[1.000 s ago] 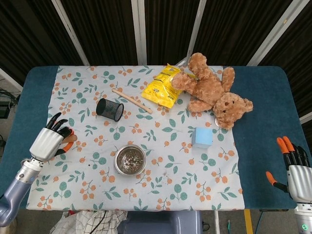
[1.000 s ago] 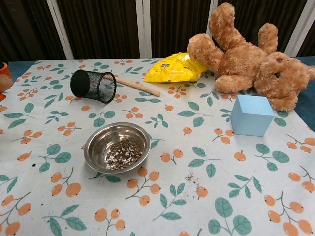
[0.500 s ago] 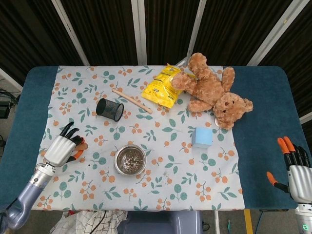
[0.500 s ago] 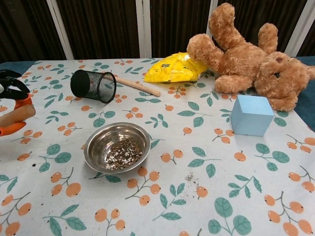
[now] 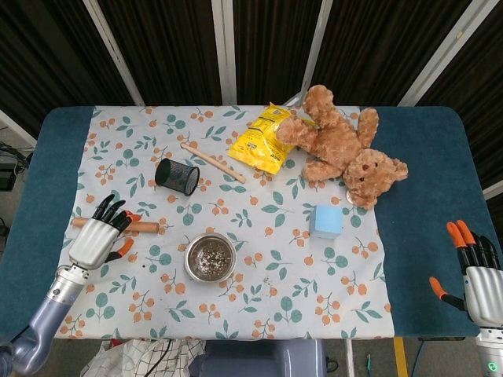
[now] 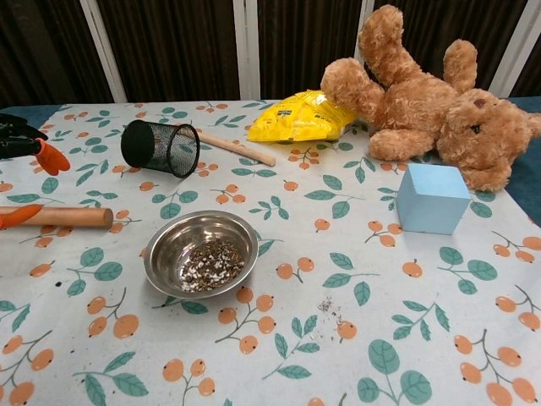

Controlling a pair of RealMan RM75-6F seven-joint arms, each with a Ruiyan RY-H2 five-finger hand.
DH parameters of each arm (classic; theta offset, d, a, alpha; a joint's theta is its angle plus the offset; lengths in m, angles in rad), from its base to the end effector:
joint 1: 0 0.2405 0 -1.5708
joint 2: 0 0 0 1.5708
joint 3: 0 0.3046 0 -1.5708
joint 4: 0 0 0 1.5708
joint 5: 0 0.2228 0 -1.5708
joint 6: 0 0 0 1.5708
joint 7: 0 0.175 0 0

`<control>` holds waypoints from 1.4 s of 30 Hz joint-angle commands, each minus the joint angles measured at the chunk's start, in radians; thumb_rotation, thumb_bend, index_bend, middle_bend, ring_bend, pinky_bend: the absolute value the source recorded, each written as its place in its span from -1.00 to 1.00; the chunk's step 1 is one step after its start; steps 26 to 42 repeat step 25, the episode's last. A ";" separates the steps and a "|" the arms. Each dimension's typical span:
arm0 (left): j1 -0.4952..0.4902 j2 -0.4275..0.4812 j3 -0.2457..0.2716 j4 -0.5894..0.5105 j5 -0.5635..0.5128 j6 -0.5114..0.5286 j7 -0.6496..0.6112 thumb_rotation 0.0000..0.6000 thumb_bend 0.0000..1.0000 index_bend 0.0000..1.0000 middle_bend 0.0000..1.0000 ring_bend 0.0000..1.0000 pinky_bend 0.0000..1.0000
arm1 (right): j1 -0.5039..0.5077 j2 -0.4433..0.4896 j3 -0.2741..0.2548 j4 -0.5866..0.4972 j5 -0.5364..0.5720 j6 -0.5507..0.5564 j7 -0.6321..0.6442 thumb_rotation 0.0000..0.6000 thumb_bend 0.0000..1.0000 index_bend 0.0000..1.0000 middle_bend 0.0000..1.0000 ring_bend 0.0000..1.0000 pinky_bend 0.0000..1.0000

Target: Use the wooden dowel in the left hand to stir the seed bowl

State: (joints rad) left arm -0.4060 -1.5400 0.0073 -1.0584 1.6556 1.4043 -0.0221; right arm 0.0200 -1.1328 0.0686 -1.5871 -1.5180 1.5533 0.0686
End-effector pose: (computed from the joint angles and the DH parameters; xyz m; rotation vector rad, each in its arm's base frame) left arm -0.3206 0.3232 0.0255 -1.7856 -0.6015 -1.0183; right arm -0.3675 -0.1972 0.1787 1.2941 -0.9114 0.9665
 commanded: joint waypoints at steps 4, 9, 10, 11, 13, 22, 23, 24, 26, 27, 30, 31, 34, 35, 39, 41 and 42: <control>0.028 0.036 -0.009 -0.075 -0.017 0.037 0.022 1.00 -0.26 -0.53 -0.59 -0.91 -0.99 | -0.001 0.002 0.000 0.003 -0.001 0.003 0.001 1.00 -0.40 -1.00 -1.00 -1.00 -1.00; 0.080 0.131 -0.016 -0.246 -0.047 0.097 0.034 1.00 -0.44 -0.72 -0.85 -1.00 -1.00 | -0.003 0.007 0.000 0.011 -0.008 0.009 -0.003 1.00 -0.40 -1.00 -1.00 -1.00 -1.00; 0.095 0.157 -0.016 -0.292 -0.055 0.109 0.038 1.00 -0.47 -0.77 -0.91 -1.00 -1.00 | -0.003 0.007 0.000 0.015 -0.012 0.013 -0.008 1.00 -0.40 -1.00 -1.00 -1.00 -1.00; 0.112 0.183 -0.014 -0.338 -0.065 0.124 0.041 1.00 -0.49 -0.81 -0.94 -1.00 -1.00 | -0.003 0.008 0.000 0.019 -0.016 0.016 -0.016 1.00 -0.40 -1.00 -1.00 -1.00 -1.00; 0.144 0.232 -0.006 -0.415 -0.079 0.150 0.062 1.00 -0.54 -0.93 -1.00 -1.00 -1.00 | -0.005 0.007 -0.001 0.027 -0.023 0.025 -0.035 1.00 -0.40 -1.00 -1.00 -1.00 -1.00; 0.280 0.357 0.053 -0.534 -0.106 0.253 0.117 1.00 -0.55 -1.00 -1.00 -1.00 -1.00 | -0.011 -0.003 0.000 0.029 -0.036 0.050 -0.083 1.00 -0.40 -1.00 -1.00 -1.00 -1.00; 0.287 0.364 0.056 -0.540 -0.104 0.257 0.107 1.00 -0.55 -1.00 -1.00 -1.00 -1.00 | -0.012 -0.003 0.000 0.027 -0.036 0.052 -0.082 1.00 -0.40 -1.00 -1.00 -1.00 -1.00; 0.292 0.369 0.057 -0.542 -0.099 0.265 0.101 1.00 -0.55 -1.00 -1.00 -1.00 -1.00 | -0.012 -0.003 0.001 0.026 -0.036 0.053 -0.083 1.00 -0.40 -1.00 -1.00 -1.00 -1.00; 0.296 0.370 0.056 -0.540 -0.092 0.272 0.098 1.00 -0.55 -1.00 -1.00 -1.00 -1.00 | -0.012 -0.003 0.001 0.025 -0.037 0.054 -0.083 1.00 -0.40 -1.00 -1.00 -1.00 -1.00; 0.296 0.370 0.056 -0.540 -0.092 0.272 0.098 1.00 -0.55 -1.00 -1.00 -1.00 -1.00 | -0.012 -0.003 0.001 0.025 -0.037 0.054 -0.083 1.00 -0.40 -1.00 -1.00 -1.00 -1.00; 0.296 0.370 0.056 -0.540 -0.092 0.272 0.098 1.00 -0.55 -1.00 -1.00 -1.00 -1.00 | -0.012 -0.003 0.001 0.025 -0.037 0.054 -0.083 1.00 -0.40 -1.00 -1.00 -1.00 -1.00; 0.296 0.370 0.056 -0.540 -0.092 0.272 0.098 1.00 -0.55 -1.00 -1.00 -1.00 -1.00 | -0.012 -0.003 0.001 0.025 -0.037 0.054 -0.083 1.00 -0.40 -1.00 -1.00 -1.00 -1.00; 0.296 0.370 0.056 -0.540 -0.092 0.272 0.098 1.00 -0.55 -1.00 -1.00 -1.00 -1.00 | -0.012 -0.003 0.001 0.025 -0.037 0.054 -0.083 1.00 -0.40 -1.00 -1.00 -1.00 -1.00; 0.296 0.370 0.056 -0.540 -0.092 0.272 0.098 1.00 -0.55 -1.00 -1.00 -1.00 -1.00 | -0.012 -0.003 0.001 0.025 -0.037 0.054 -0.083 1.00 -0.40 -1.00 -1.00 -1.00 -1.00; 0.296 0.370 0.056 -0.540 -0.092 0.272 0.098 1.00 -0.55 -1.00 -1.00 -1.00 -1.00 | -0.012 -0.003 0.001 0.025 -0.037 0.054 -0.083 1.00 -0.40 -1.00 -1.00 -1.00 -1.00; 0.296 0.370 0.056 -0.540 -0.092 0.272 0.098 1.00 -0.55 -1.00 -1.00 -1.00 -1.00 | -0.012 -0.003 0.001 0.025 -0.037 0.054 -0.083 1.00 -0.40 -1.00 -1.00 -1.00 -1.00; 0.296 0.370 0.056 -0.540 -0.092 0.272 0.098 1.00 -0.55 -1.00 -1.00 -1.00 -1.00 | -0.012 -0.003 0.001 0.025 -0.037 0.054 -0.083 1.00 -0.40 -1.00 -1.00 -1.00 -1.00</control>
